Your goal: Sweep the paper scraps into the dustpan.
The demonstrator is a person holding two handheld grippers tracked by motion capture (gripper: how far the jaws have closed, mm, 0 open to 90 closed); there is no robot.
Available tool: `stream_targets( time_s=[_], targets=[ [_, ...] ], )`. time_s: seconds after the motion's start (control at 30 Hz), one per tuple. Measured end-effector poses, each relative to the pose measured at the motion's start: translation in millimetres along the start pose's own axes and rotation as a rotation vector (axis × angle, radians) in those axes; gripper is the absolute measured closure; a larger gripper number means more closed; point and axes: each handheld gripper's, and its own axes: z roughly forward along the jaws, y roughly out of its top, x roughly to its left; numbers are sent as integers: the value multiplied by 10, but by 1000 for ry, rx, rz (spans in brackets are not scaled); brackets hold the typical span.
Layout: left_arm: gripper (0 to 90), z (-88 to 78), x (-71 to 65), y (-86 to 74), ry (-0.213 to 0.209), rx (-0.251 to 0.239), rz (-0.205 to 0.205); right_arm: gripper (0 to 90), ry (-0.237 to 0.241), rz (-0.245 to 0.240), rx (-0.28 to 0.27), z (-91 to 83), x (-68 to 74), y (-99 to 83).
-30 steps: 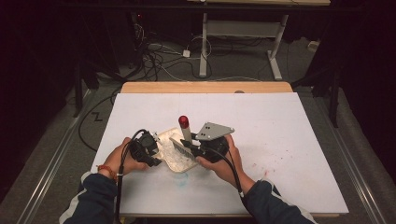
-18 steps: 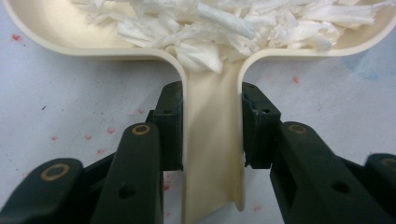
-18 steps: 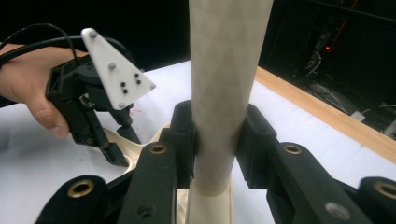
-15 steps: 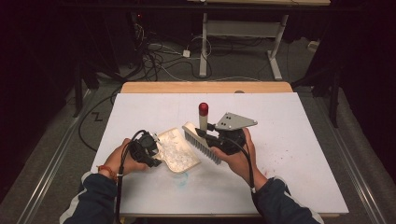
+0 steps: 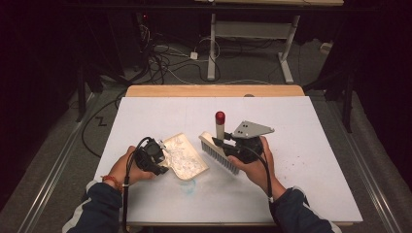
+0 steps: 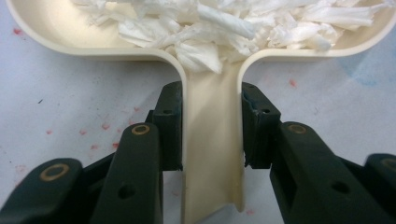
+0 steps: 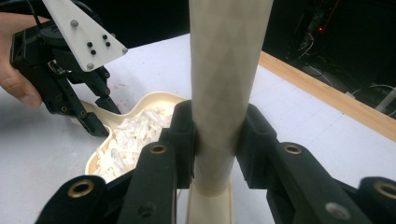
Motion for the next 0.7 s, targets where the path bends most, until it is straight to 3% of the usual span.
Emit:
stream_targets(
  time_s=[0.33,0.5,0.7],
  targets=[
    [632,-14,-27,22,5,-6,-14,714,-28,17,2,-66,-124,-51],
    [632,-27,-52,34,3,-7,-2,714,-48,6,-1,51,-133,-55],
    [632,-7,-71,50,-4,-5,15,714,-64,-20,-14,328,-134,65]
  ],
)
